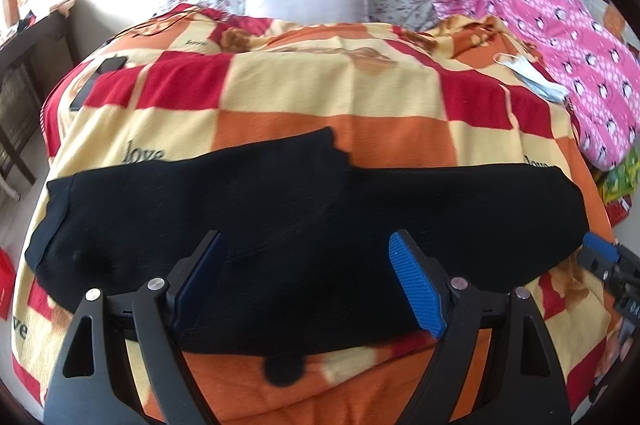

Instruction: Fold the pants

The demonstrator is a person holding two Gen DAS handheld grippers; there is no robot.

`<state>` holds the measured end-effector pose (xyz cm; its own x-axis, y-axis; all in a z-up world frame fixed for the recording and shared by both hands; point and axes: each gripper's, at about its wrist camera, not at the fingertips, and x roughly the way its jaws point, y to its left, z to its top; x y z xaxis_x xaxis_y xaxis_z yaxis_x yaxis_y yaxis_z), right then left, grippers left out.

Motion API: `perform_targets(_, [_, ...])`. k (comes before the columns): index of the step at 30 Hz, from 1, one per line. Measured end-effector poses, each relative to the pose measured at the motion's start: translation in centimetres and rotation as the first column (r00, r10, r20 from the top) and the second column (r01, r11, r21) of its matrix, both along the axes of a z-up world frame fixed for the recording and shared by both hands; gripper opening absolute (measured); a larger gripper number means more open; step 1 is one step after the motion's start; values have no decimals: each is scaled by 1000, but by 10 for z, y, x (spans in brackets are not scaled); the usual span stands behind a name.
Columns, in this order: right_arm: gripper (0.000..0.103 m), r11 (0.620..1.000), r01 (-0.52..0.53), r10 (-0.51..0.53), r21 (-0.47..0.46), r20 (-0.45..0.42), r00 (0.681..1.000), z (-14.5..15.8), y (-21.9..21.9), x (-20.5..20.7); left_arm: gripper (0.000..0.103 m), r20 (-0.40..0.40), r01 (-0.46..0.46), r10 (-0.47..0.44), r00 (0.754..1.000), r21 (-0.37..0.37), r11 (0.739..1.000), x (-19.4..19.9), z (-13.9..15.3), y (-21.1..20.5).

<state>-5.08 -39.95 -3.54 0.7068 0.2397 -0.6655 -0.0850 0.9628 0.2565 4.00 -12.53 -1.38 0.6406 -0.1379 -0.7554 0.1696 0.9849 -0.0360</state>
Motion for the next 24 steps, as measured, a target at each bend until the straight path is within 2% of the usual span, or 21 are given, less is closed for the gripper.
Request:
perform_targets(4, [61, 994, 109, -108, -27, 19, 994, 4, -30, 10, 84, 4, 34, -34, 999, 10, 999, 1, 2, -17])
perform_targets(8, [58, 990, 132, -132, -49, 1, 991, -3, -45, 38, 84, 3, 55, -55, 998, 23, 998, 2, 1, -31])
perform_targets(11, [7, 994, 91, -95, -66, -49, 994, -16, -44, 62, 84, -1, 61, -61, 998, 29, 998, 4, 0, -39])
perform_targets(14, [7, 991, 101, -103, -85, -20, 994, -10, -46, 64, 84, 2, 71, -71, 997, 36, 997, 7, 1, -46])
perform_targets(16, [7, 992, 117, -118, -51, -4, 993, -6, -52, 64, 84, 3, 79, -79, 997, 38, 996, 10, 1, -53])
perform_targets(20, [10, 993, 103, -107, -62, -61, 992, -20, -49, 69, 84, -2, 134, -134, 991, 28, 991, 15, 2, -72])
perform_targets(22, [18, 991, 131, -133, -40, -45, 990, -15, -56, 58, 84, -17, 188, -188, 982, 19, 982, 18, 2, -87])
perform_targets(24, [39, 987, 161, -162, -15, -42, 986, -12, -63, 46, 84, -16, 237, -236, 972, 24, 971, 19, 2, -103])
